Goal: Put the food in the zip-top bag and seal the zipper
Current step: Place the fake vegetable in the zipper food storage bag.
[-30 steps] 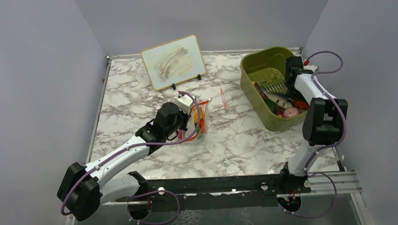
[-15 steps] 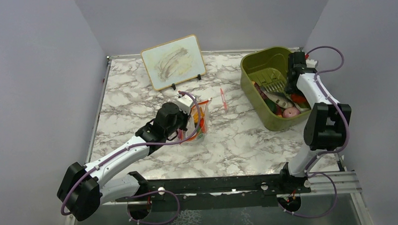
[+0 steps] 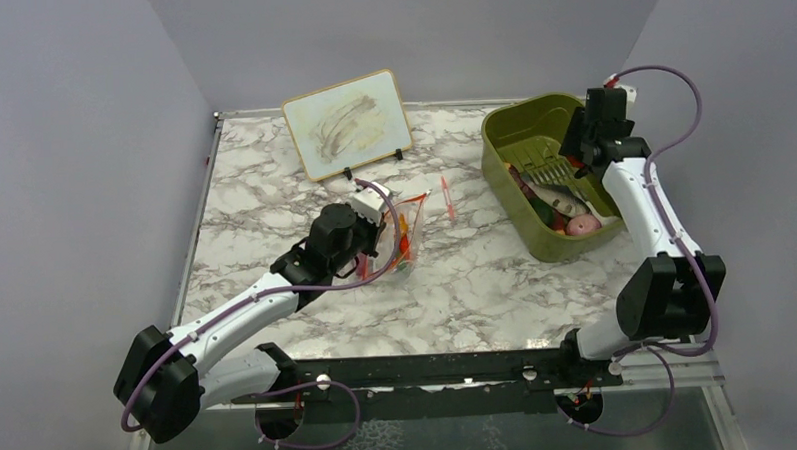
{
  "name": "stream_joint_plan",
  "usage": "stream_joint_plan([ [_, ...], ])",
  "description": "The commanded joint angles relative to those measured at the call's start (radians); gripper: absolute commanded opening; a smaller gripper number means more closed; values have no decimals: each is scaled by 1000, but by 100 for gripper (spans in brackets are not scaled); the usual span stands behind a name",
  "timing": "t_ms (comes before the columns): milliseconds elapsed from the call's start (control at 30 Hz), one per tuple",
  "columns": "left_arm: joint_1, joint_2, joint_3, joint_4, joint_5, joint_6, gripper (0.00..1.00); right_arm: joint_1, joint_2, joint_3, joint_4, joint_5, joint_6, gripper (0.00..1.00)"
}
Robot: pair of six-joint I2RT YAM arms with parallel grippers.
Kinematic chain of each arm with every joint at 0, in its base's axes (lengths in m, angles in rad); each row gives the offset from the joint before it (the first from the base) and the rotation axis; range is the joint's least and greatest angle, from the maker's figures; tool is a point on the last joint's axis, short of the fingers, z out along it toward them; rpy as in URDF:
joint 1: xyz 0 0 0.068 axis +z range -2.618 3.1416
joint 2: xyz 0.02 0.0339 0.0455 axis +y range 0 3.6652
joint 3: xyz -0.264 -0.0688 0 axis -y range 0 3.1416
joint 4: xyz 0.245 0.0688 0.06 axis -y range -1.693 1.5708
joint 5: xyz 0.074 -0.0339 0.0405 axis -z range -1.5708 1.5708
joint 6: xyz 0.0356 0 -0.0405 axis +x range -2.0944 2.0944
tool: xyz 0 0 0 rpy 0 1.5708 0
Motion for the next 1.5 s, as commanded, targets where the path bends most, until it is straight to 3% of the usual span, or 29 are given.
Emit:
stream_joint_plan([
  [0,-2,5,21,74,69,-46,0,64,-69,-4,89,-88,-26,44],
  [133,-2,34,85,8,129,-73,0,140,-113,2,82,-104,-29,44],
  [333,-1,40,144,-68,173,-148,0,196,-217,-27,49,-246,-6,44],
  [733,-1,-1,134,-53,195,-244,0,213,-473,-207,129,-739,5,43],
  [933,-1,21,147,-41,223,-303,0,224,-528,-322,271,-998,142,43],
  [1200,-1,15,143,7,246,-374,0,261,-546,-352,308,-1082,180,43],
  [1467,-2,2,147,13,243,-381,0,347,-522,-391,374,-1068,235,43],
])
